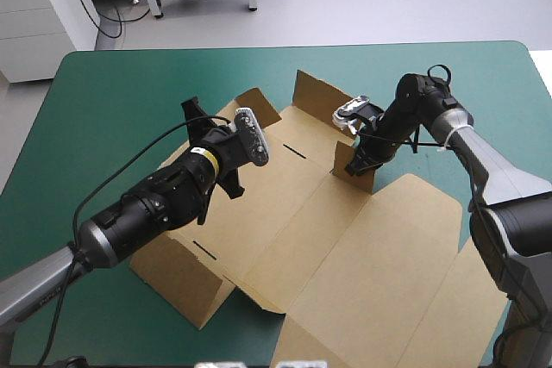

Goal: Fold the box

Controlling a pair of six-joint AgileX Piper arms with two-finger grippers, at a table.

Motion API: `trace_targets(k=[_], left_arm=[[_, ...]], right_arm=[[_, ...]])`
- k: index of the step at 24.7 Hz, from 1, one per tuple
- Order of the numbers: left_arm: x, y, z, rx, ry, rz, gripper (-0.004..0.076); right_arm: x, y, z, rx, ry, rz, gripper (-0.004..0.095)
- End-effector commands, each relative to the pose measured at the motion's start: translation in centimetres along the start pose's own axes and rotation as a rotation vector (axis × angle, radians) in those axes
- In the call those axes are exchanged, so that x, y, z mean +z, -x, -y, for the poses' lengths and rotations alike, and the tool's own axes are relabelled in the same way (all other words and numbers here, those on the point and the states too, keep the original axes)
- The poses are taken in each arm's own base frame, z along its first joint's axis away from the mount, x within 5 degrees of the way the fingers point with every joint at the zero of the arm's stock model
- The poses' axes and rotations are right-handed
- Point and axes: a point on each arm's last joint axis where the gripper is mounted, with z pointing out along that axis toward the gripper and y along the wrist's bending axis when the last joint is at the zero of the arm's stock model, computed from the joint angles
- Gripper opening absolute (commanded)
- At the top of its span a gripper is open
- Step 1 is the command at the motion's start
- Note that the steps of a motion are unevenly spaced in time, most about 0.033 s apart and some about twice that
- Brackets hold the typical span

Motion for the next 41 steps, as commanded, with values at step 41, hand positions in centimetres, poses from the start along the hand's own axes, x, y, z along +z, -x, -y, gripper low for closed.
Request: trace_targets(k=[41], left_arm=[[-8.9, -6.7, -12.0, -0.841, -0.254, -0.006, 0.0004]], right_arm=[[-3.2, 7.7, -5.2, -0.906, -0.164, 0.291, -0.0022]])
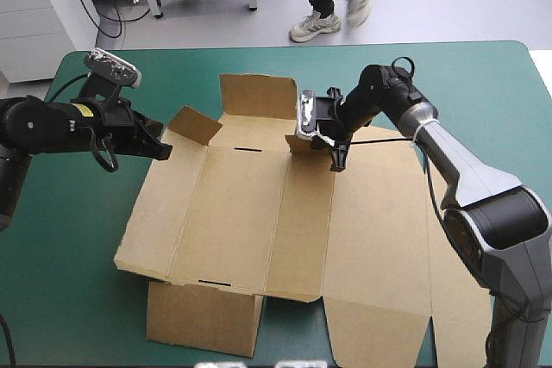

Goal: Fold the box

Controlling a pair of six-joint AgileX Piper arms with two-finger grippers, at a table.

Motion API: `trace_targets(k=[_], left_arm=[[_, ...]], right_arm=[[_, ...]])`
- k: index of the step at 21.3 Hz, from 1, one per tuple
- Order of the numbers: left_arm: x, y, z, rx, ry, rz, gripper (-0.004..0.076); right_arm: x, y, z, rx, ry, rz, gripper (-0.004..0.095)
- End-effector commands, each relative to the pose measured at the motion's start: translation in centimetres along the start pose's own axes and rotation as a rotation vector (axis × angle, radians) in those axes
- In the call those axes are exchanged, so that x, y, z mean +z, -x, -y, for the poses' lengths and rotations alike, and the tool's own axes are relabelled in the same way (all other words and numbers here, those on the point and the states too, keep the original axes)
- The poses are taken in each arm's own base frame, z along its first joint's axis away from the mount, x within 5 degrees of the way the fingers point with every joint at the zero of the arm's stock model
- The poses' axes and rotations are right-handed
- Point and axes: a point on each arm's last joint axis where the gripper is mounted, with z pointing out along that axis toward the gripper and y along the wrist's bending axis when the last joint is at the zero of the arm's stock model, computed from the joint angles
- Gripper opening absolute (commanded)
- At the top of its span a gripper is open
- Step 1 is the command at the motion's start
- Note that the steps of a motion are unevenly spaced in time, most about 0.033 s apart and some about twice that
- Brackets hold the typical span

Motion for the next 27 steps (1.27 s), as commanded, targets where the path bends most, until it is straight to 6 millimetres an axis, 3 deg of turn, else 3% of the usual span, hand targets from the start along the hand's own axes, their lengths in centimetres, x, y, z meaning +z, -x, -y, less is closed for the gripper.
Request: trace_targets(k=[1, 11, 13, 16, 20, 22, 27], left_arm=[[-1.9, 1.0, 0.5, 0.004, 0.008, 0.109, 0.0004], [-1.9, 1.0, 0.6, 0.0, 0.001, 0.112, 0.0004], [-1.9, 1.0, 0.6, 0.0, 0.002, 0.114, 0.0004], [-1.9, 1.0, 0.6, 0.0, 0.002, 0.114, 0.0004], [-1.9, 1.0, 0.6, 0.003, 0.004, 0.113, 0.0004], [-1.9, 1.0, 0.5, 0.007, 0.013, 0.109, 0.0004], [-1.9, 1.0, 0.5, 0.031, 0.018, 0.109, 0.0004]], right_arm=[[-2.8, 2.6, 0.1, -0.132, -0.081, 0.093, -0.0022], [-2.7, 3.6, 0.1, -0.174, -0.12, 0.128, 0.0], [-2.7, 3.6, 0.1, -0.174, -0.12, 0.128, 0.0077], [-2.7, 3.6, 0.1, -0.165, -0.119, 0.129, 0.0301], [-2.9, 3.7, 0.1, -0.087, -0.119, 0.138, 0.0449], [-3.7, 3.9, 0.0, -0.019, -0.129, 0.147, 0.0466], [-8.3, 5.4, 0.2, 0.204, -0.212, 0.198, 0.0451]])
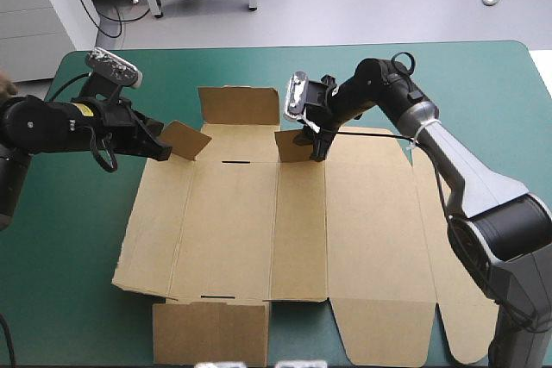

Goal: Fold the box

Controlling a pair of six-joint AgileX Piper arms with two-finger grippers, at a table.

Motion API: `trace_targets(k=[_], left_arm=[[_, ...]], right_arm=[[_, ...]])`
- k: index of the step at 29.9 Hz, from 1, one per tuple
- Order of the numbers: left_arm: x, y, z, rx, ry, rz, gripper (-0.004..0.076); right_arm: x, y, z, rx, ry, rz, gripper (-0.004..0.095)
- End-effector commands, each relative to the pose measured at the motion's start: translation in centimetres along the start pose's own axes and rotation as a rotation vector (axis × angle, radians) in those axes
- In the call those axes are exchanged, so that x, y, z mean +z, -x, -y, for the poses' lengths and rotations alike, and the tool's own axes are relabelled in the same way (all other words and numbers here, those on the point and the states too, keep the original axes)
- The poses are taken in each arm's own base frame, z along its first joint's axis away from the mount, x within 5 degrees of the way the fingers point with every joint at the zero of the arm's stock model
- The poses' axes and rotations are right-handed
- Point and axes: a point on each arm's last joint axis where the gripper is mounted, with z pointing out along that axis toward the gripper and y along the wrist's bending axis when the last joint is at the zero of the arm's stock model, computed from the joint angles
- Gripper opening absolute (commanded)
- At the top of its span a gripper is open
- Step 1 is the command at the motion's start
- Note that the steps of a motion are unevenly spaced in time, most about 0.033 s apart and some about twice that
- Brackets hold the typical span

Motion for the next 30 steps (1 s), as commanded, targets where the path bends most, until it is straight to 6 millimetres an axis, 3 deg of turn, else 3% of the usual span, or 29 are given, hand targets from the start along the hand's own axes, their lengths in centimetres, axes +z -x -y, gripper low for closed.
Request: trace_targets(k=[1, 6, 13, 17, 24, 30], left_arm=[[-1.9, 1.0, 0.4, 0.013, 0.022, 0.107, 0.0004], [-1.9, 1.0, 0.4, 0.013, 0.022, 0.107, 0.0004], [-1.9, 1.0, 0.4, 0.013, 0.023, 0.11, 0.0004], [-1.9, 1.1, 0.4, 0.013, 0.024, 0.112, 0.0004], [-1.8, 1.0, 0.3, 0.056, 0.035, 0.109, 0.0004], [-1.8, 1.0, 0.0, 0.055, 0.072, 0.105, 0.0004]], right_arm=[[-6.4, 3.1, 0.2, 0.077, -0.143, 0.107, 0.0431], [-9.4, 3.8, 0.3, 0.241, -0.222, 0.105, 0.0257], [-12.8, 2.4, 0.2, 0.454, -0.368, -0.061, -0.002], [-15.4, 0.8, 0.4, 0.571, -0.434, -0.1, -0.002], [-21.2, -2.6, 1.1, 0.78, -0.533, -0.001, -0.002], [-24.6, -5.7, -0.5, 0.869, -0.582, 0.007, -0.002]])
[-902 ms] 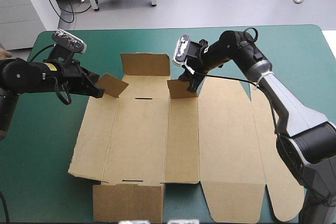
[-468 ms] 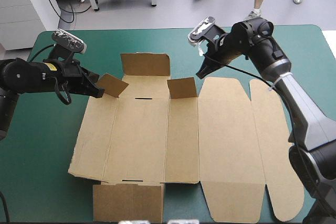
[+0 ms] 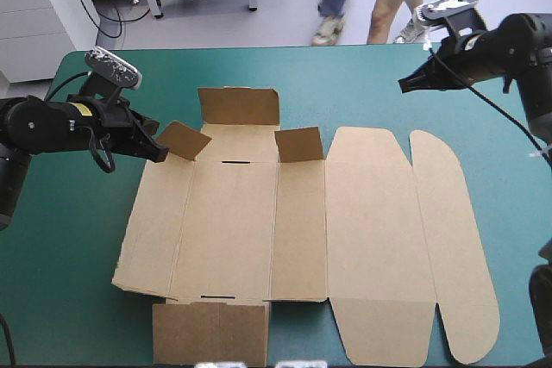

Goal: Fold the box

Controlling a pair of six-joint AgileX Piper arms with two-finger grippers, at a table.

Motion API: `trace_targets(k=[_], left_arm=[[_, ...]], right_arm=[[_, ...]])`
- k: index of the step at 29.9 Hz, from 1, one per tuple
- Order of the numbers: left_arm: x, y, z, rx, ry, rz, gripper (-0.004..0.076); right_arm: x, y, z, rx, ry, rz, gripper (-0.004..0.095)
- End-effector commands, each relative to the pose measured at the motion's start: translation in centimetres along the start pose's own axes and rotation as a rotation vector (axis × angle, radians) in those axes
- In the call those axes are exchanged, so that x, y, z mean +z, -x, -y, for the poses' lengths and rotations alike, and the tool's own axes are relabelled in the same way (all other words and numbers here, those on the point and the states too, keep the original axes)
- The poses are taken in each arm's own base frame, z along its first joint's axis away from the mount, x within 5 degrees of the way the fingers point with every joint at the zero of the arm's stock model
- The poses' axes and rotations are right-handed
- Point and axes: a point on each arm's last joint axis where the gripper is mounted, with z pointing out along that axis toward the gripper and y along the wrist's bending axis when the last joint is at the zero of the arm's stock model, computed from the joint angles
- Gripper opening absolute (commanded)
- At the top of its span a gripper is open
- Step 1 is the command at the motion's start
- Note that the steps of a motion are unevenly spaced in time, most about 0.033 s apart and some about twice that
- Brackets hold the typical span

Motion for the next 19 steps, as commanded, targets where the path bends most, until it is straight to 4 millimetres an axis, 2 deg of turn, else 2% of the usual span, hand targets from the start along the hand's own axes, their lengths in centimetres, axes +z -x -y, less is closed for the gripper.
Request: trace_targets(k=[1, 7, 11, 19], left_arm=[[-1.8, 1.0, 0.2, 0.001, 0.039, 0.11, 0.0004], [-1.8, 1.0, 0.2, 0.0, 0.041, 0.111, 0.0004], [-1.4, 0.7, 0.2, -0.008, 0.032, 0.102, 0.0004], [2.2, -2.0, 0.5, -0.066, -0.024, 0.007, 0.0009]], right_arm=[[-3.9, -1.3, 1.0, 0.032, -0.05, 0.084, -0.002], [-5.3, -5.3, 1.5, 0.072, -0.099, 0.054, -0.002], [-6.1, -7.4, 0.8, 0.083, -0.114, 0.062, -0.002], [-5.8, -10.6, -0.6, 0.092, -0.11, 0.044, -0.002]])
